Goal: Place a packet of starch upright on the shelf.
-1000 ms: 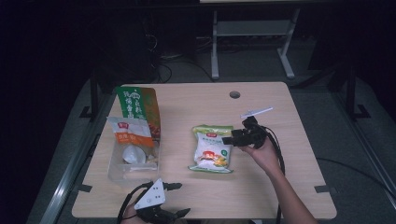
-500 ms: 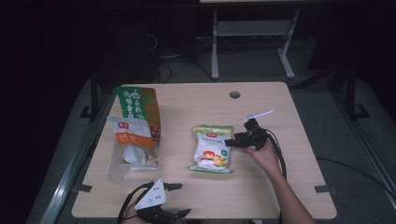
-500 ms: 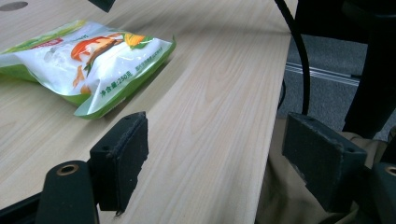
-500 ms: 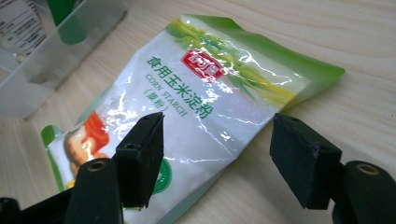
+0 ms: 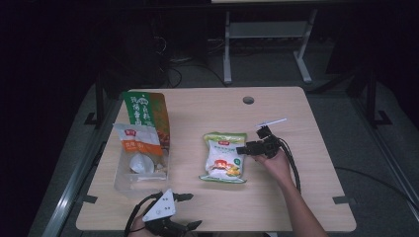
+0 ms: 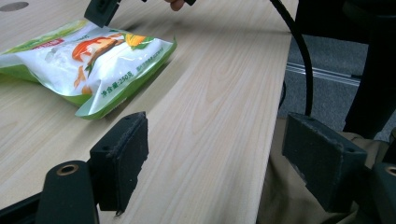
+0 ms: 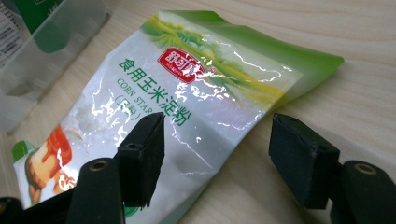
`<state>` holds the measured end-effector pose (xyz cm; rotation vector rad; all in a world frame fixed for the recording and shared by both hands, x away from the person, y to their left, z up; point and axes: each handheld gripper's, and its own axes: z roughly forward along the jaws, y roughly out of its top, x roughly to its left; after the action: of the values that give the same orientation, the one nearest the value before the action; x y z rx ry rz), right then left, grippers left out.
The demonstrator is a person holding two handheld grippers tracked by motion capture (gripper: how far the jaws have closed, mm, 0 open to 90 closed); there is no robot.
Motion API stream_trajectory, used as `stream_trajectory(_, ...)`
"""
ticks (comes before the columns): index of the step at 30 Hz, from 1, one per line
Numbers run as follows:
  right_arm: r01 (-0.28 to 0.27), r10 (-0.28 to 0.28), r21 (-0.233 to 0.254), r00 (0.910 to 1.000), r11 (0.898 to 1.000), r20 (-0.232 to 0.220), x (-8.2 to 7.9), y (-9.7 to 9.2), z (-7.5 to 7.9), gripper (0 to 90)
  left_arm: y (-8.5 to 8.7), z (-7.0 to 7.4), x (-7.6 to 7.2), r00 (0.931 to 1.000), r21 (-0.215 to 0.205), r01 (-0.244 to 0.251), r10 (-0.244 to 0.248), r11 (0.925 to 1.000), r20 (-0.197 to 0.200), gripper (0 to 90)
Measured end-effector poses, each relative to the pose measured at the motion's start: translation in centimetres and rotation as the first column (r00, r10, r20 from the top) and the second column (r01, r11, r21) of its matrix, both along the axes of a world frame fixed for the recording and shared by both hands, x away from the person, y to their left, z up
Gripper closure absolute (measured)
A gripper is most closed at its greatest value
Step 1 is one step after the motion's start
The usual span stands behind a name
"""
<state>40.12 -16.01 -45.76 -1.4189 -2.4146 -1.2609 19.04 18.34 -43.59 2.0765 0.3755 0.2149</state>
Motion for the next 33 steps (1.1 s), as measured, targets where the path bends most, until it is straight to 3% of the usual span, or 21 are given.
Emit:
stream_trajectory(5,-0.002,0.002,-0.002,0.9998,1.0,-0.02,0.2,0.5,-0.5,35.7,0.0,0.0,0.0,1.0,0.0,-0.001,0.001,1.0,0.001,22.5)
stream_trajectory(16,-0.015,0.019,0.059,0.9978,0.998,-0.063,0.6,0.6,-1.1,44.3,0.0,0.1,0.0,1.0,-0.001,-0.001,0.001,1.0,0.003,22.5)
stream_trajectory(19,-0.015,0.022,0.092,0.9965,0.996,-0.081,0.7,0.5,-1.4,52.2,-0.1,0.1,0.0,1.0,-0.001,-0.001,0.001,1.0,0.003,22.5)
stream_trajectory(24,-0.032,0.04,0.097,0.9961,0.995,-0.079,0.6,0.7,-1.5,71.4,-0.1,0.1,0.0,1.0,-0.001,0.001,-0.001,1.0,0.005,22.5)
stream_trajectory(27,-0.035,0.042,0.094,0.9967,0.995,-0.07,0.6,0.9,-1.5,75.4,-0.1,0.1,0.0,1.0,-0.001,0.0,0.0,1.0,0.007,22.6)
stream_trajectory(29,-0.04,0.048,0.106,0.996,0.994,-0.075,0.6,0.9,-1.5,83.9,-0.1,0.1,0.0,1.0,-0.001,0.0,0.0,1.0,0.007,22.6)
stream_trajectory(33,-0.05,0.056,0.09,0.9961,0.995,-0.068,0.5,1.1,-1.3,87.7,-0.1,0.1,0.0,1.0,-0.001,-0.001,0.001,1.0,0.007,22.6)
